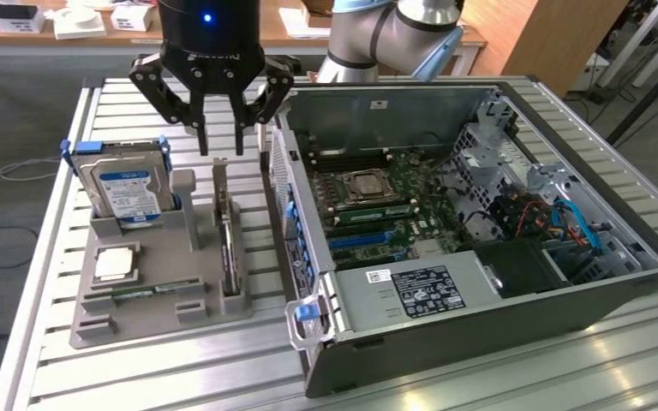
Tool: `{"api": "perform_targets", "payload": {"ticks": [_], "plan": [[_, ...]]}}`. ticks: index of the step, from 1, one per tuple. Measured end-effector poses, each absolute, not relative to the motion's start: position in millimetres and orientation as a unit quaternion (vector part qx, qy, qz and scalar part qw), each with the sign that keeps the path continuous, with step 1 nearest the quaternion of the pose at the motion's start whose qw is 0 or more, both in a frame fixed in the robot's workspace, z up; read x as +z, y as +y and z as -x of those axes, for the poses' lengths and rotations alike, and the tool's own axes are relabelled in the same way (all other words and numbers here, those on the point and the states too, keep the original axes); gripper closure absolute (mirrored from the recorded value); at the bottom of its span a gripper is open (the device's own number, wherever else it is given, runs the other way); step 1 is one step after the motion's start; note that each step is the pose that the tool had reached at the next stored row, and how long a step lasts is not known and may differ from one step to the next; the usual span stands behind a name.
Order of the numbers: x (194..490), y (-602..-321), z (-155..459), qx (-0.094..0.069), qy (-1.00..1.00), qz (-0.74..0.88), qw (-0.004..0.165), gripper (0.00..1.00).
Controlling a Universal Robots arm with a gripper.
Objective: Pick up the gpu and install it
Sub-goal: 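Pick up the gpu and move the gpu toward the slot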
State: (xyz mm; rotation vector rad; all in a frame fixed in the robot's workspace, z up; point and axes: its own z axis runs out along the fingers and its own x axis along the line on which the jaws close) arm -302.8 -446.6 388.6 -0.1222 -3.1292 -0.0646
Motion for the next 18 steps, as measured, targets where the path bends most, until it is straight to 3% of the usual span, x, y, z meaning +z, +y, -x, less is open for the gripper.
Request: {"api": "perform_targets", "payload": {"ticks": [18], "plan": [[360,-447,307,-0.021,-0.999,0.039,0.005,0.58]]}}
